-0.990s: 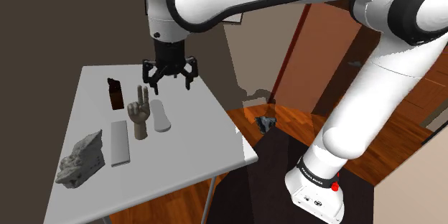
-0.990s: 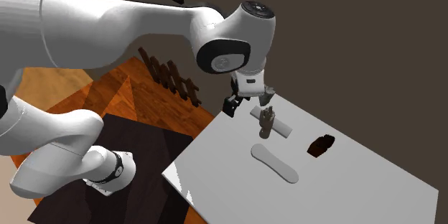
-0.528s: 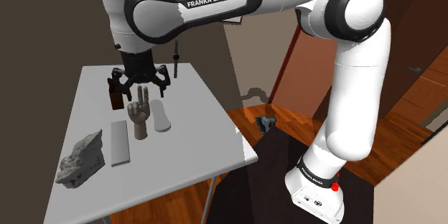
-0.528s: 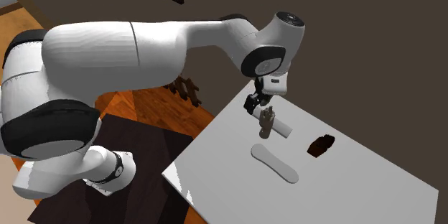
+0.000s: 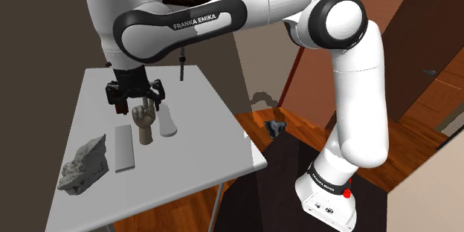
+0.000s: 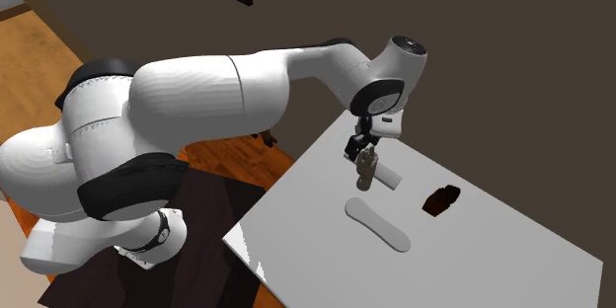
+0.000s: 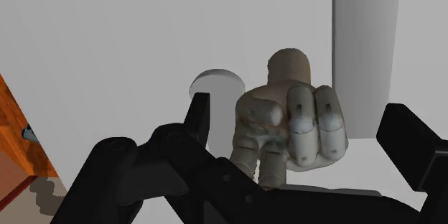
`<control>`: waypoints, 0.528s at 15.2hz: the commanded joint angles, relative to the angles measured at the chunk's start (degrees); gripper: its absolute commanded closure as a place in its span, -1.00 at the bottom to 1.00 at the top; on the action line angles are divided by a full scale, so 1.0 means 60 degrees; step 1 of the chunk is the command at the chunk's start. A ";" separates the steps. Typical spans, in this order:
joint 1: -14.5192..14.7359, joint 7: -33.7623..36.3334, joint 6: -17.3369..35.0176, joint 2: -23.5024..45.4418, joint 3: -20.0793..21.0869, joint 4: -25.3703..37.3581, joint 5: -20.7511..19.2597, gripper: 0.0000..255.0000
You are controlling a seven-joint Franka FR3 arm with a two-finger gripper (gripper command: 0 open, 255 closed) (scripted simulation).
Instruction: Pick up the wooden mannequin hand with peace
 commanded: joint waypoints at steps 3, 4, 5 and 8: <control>0.0016 0.0077 0.0270 0.0105 -0.0033 -0.0182 -0.0068 -1.00; 0.0011 0.0071 0.0273 0.0107 -0.0035 -0.0183 -0.0069 1.00; 0.0000 0.0062 0.0281 0.0098 -0.0036 -0.0199 -0.0066 1.00; 0.0017 0.0067 0.0263 0.0125 -0.0040 -0.0155 -0.0075 1.00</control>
